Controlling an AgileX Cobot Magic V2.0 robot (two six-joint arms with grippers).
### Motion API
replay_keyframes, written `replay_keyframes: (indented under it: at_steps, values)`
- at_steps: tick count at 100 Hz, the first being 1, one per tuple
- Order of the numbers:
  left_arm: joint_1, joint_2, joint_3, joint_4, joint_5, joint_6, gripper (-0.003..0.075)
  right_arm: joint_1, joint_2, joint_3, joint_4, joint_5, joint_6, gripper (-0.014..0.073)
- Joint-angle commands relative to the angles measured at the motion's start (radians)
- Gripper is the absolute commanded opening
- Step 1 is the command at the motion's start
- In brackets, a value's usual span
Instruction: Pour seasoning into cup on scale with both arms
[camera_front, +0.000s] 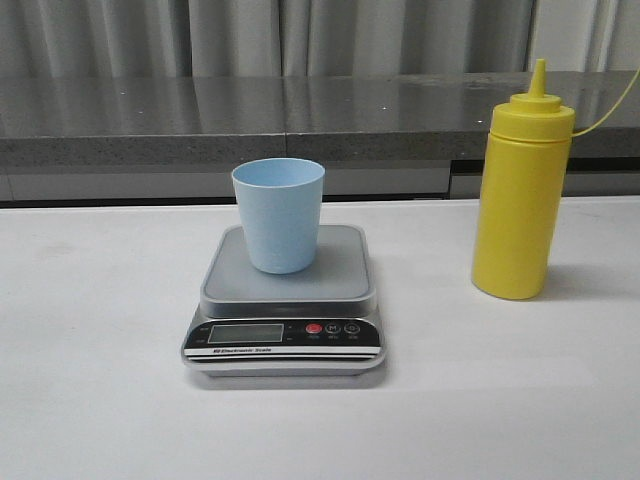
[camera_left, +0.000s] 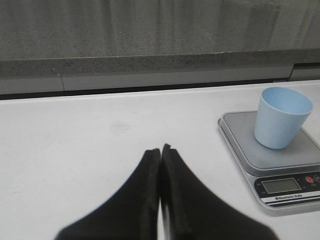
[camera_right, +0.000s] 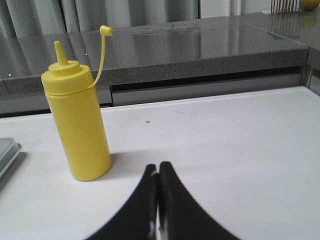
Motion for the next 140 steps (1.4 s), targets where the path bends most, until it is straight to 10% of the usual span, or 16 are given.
replay_keyframes:
  at_steps: [1, 140]
  values:
    - [0.0, 0.009, -0.025, -0.016, -0.073, -0.01, -0.002, -0.008, -0.022, -0.018, 0.004, -0.077, -0.131, -0.006]
    - [0.017, -0.024, 0.042, -0.009, -0.086, -0.01, -0.002, -0.008, -0.022, -0.019, 0.012, -0.078, -0.19, -0.006]
